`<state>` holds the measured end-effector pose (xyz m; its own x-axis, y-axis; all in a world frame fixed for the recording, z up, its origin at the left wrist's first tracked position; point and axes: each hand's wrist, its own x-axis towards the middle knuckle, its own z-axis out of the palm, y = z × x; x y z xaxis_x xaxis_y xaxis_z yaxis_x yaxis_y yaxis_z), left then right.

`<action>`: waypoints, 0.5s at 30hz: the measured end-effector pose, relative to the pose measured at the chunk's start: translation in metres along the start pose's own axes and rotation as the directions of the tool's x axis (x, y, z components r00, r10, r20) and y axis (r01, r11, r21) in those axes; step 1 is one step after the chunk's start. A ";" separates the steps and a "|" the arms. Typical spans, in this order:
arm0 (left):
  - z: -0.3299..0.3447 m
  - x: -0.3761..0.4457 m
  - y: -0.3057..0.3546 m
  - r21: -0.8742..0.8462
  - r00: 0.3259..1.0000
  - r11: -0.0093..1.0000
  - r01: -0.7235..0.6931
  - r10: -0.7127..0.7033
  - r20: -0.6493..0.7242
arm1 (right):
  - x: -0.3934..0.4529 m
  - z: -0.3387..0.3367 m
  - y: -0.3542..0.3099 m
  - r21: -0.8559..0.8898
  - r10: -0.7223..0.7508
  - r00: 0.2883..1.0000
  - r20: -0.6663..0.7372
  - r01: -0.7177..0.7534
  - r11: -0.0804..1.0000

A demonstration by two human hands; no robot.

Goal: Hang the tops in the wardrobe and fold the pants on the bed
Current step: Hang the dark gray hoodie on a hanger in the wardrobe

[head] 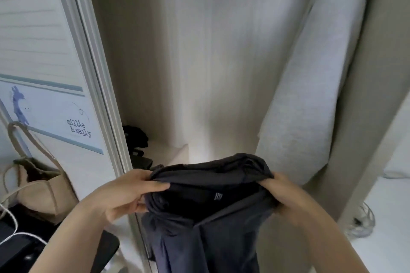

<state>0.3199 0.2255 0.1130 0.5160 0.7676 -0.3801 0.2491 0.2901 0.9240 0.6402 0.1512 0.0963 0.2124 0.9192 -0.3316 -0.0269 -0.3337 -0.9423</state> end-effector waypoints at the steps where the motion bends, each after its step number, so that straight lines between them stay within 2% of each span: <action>1: -0.012 0.005 0.009 -0.006 0.999 1.000 -0.014 0.014 0.035 | 0.000 -0.003 -0.012 0.081 0.014 0.998 0.054 -0.018 0.997; 3: -0.029 0.015 0.022 -0.075 0.998 0.996 -0.053 0.055 0.024 | -0.004 -0.009 -0.030 0.192 -0.001 0.983 0.186 -0.035 0.981; 5: -0.040 0.027 0.034 -0.191 0.991 0.975 -0.117 0.103 -0.081 | -0.007 -0.012 -0.045 0.260 -0.067 0.977 0.203 0.012 0.966; 6: -0.043 0.034 0.043 -0.242 0.984 0.957 -0.159 0.132 -0.122 | -0.006 -0.012 -0.053 0.273 -0.114 0.983 0.143 0.072 0.959; 8: -0.042 0.046 0.061 -0.314 0.967 0.918 -0.243 0.204 -0.150 | -0.004 -0.008 -0.065 0.248 -0.233 0.971 -0.061 0.241 0.938; 9: -0.040 0.051 0.073 -0.324 0.958 0.903 -0.282 0.248 -0.144 | -0.004 -0.004 -0.073 0.188 -0.305 0.939 -0.161 0.333 0.924; 11: -0.034 0.058 0.097 -0.304 0.938 0.888 -0.345 0.316 -0.142 | -0.006 0.003 -0.090 -0.069 -0.476 0.826 -0.301 0.479 0.875; 13: -0.028 0.063 0.120 -0.286 0.913 0.868 -0.407 0.372 -0.168 | -0.008 0.005 -0.105 -0.327 -0.622 0.709 -0.332 0.532 0.781; 15: -0.027 0.070 0.145 -0.266 0.884 0.846 -0.462 0.413 -0.220 | -0.009 0.006 -0.122 -0.472 -0.695 0.632 -0.343 0.524 0.709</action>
<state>0.3697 0.3363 0.2212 0.3790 0.9238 0.0548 -0.2454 0.0432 0.9685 0.6362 0.1850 0.2138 0.4880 0.7409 0.4615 0.5533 0.1463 -0.8200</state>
